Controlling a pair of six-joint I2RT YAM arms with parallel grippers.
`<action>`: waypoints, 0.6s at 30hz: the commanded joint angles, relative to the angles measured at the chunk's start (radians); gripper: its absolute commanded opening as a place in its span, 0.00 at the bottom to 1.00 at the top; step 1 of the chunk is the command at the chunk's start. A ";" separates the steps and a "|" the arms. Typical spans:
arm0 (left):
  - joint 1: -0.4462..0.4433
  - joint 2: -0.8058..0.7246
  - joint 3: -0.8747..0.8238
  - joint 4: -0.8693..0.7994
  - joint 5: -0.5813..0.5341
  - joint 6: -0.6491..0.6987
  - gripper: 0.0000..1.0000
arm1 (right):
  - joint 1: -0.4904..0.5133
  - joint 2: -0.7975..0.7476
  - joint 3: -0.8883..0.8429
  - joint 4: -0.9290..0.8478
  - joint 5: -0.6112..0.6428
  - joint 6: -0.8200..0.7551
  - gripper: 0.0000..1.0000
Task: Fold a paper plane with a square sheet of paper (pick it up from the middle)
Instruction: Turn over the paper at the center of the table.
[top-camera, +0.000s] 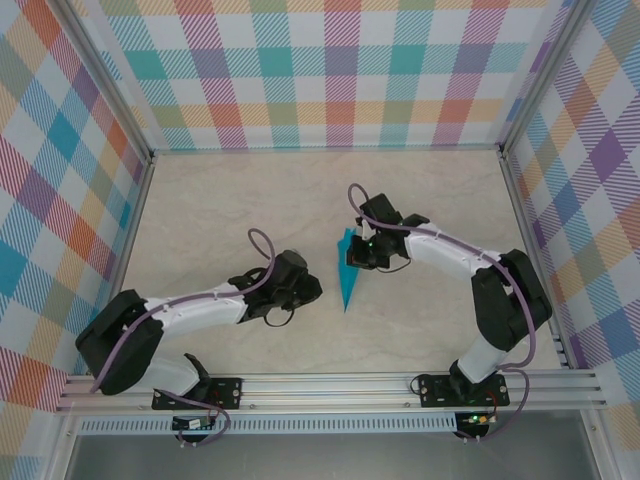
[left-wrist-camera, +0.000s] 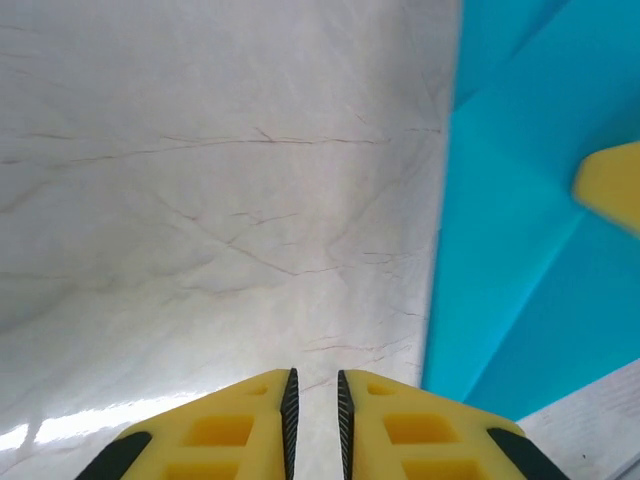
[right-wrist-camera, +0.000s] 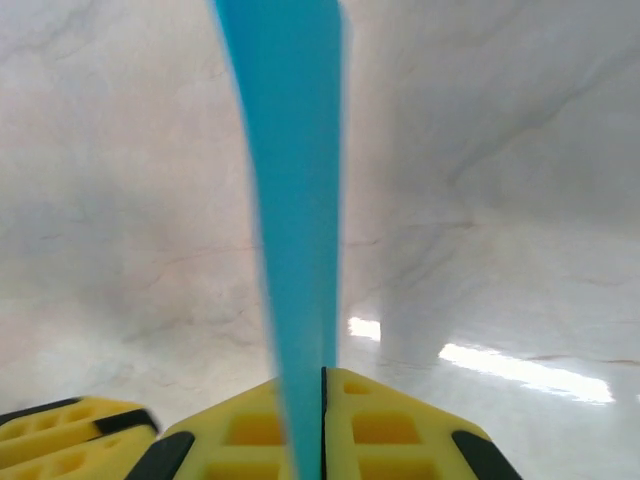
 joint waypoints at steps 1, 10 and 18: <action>0.006 -0.080 -0.028 -0.142 -0.100 -0.001 0.21 | 0.045 0.029 0.127 -0.308 0.292 -0.139 0.07; 0.033 -0.368 -0.145 -0.314 -0.274 -0.067 0.34 | 0.188 0.328 0.429 -0.679 0.642 -0.062 0.10; 0.050 -0.577 -0.216 -0.424 -0.332 -0.123 0.44 | 0.362 0.668 0.765 -0.802 0.574 0.032 0.21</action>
